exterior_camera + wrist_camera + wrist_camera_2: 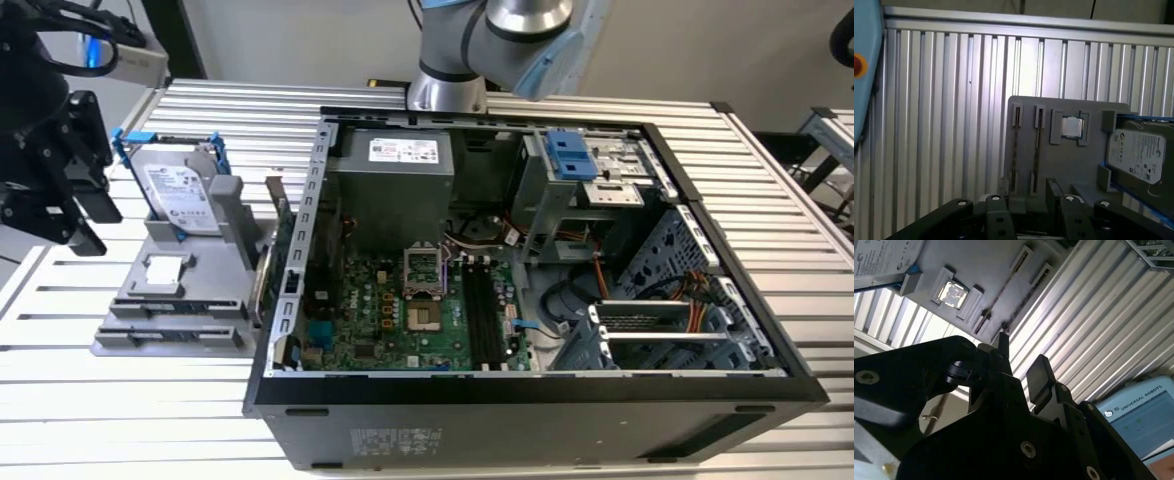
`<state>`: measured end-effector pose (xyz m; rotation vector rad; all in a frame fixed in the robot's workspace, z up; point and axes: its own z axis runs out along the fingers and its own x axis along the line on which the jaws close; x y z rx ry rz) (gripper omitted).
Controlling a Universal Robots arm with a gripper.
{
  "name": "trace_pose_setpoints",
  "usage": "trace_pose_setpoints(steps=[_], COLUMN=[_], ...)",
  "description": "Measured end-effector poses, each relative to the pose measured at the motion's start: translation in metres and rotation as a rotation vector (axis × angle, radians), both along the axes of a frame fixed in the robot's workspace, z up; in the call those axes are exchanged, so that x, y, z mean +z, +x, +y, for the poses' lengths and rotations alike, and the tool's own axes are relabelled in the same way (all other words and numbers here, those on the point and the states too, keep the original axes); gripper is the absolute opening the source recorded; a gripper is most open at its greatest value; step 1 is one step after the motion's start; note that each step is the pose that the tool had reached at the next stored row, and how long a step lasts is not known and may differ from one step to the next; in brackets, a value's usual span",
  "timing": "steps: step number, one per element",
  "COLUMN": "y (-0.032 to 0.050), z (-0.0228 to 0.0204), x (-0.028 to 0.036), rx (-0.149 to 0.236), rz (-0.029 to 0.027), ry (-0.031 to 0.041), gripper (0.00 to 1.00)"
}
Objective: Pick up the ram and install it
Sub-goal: 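Pick up the ram and move it above insertion slot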
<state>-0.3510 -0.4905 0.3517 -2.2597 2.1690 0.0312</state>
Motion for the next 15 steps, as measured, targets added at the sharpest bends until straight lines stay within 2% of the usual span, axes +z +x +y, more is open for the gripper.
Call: trace_pose_setpoints(steps=[4,15], y=[0.0005,0.0012], z=[-0.0023,-0.0027], x=[-0.0072,-0.0272], rx=[0.0,-0.008], rz=[0.0003,0.0005], ry=[-0.0001,-0.0012], gripper=[1.0,1.0])
